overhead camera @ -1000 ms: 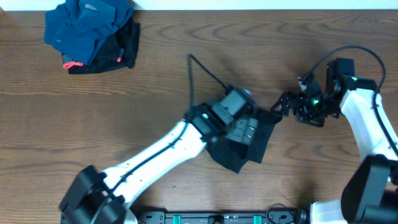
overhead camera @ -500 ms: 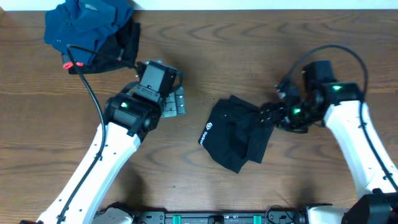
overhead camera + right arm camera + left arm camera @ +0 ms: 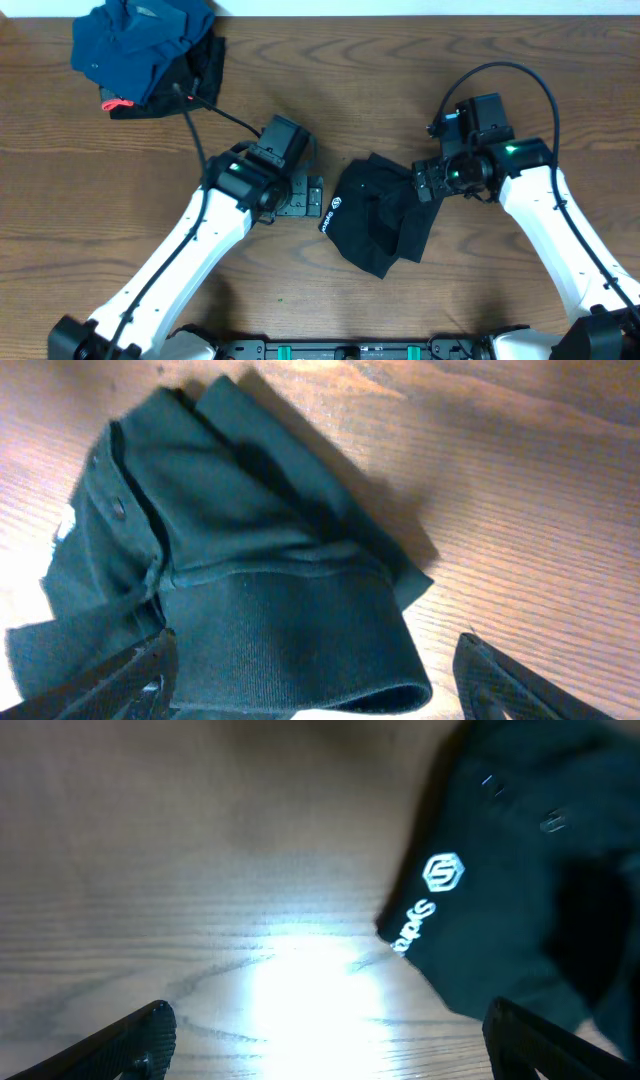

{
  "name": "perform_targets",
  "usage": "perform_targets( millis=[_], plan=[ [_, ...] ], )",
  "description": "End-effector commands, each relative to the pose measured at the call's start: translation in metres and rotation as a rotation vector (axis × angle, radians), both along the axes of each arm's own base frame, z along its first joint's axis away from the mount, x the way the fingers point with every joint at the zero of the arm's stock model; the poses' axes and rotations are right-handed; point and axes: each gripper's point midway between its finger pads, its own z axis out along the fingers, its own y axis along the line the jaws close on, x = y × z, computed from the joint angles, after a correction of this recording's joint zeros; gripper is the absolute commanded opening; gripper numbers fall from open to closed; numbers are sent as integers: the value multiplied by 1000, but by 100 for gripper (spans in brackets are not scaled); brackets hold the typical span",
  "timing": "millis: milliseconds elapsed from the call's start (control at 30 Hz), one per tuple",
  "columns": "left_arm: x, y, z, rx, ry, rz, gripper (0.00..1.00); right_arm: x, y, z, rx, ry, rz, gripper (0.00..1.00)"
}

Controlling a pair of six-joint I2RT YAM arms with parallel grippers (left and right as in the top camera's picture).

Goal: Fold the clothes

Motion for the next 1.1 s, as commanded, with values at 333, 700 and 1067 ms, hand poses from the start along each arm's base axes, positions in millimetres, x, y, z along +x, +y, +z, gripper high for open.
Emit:
perform_targets(
  millis=[333, 700, 1067],
  plan=[
    [-3, -3, -27, 35, 88, -19, 98, -32, 46, 9, 167, 160, -68, 91],
    [-3, -27, -32, -23, 92, -69, 98, -33, 41, 17, 177, 199, -163, 99],
    [-8, -41, -41, -15, 101, -113, 98, -27, 32, 14, 149, 189, -255, 99]
  ],
)
